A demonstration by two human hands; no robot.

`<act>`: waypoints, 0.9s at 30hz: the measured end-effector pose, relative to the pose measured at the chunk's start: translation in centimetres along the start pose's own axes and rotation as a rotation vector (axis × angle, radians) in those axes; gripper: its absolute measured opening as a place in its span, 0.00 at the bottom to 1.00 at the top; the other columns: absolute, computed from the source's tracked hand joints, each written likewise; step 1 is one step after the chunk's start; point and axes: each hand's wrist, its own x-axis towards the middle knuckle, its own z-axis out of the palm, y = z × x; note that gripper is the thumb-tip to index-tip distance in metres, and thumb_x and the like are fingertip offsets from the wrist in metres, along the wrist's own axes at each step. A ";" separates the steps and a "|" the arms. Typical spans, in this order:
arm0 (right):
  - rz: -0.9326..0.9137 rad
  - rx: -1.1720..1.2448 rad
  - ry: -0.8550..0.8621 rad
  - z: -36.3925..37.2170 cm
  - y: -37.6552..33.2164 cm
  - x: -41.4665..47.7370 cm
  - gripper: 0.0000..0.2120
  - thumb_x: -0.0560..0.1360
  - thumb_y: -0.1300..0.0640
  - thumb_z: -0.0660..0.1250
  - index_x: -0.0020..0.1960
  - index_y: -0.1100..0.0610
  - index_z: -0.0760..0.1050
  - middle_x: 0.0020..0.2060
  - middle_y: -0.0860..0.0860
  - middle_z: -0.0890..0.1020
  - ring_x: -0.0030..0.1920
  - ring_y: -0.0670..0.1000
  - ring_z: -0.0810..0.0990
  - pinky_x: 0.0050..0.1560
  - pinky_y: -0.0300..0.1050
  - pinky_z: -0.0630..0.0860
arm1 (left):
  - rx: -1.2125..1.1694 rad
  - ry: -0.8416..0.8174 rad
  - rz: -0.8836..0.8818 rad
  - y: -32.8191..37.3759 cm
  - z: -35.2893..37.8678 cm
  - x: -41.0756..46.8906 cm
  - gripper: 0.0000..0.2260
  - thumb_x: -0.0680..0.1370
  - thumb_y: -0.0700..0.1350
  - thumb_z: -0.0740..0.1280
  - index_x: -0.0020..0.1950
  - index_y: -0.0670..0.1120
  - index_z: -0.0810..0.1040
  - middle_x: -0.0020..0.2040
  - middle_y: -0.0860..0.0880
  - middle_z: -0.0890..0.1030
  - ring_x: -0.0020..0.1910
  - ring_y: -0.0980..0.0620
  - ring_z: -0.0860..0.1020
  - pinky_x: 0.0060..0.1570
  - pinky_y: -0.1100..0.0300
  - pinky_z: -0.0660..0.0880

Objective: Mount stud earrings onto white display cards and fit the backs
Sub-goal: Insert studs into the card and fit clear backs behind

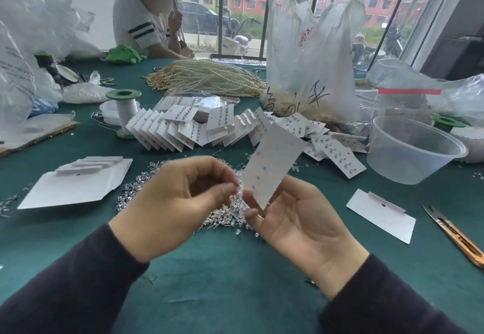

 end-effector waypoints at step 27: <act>0.156 -0.038 -0.370 0.6 1.3 -0.8 0.08 0.72 0.59 0.63 0.50 0.58 0.76 0.51 0.55 0.74 0.45 0.52 0.78 0.39 0.44 0.79 | 0.094 0.204 0.207 -0.2 1.6 -0.2 0.06 0.68 0.53 0.65 0.39 0.52 0.79 0.39 0.51 0.77 0.37 0.55 0.71 0.38 0.63 0.68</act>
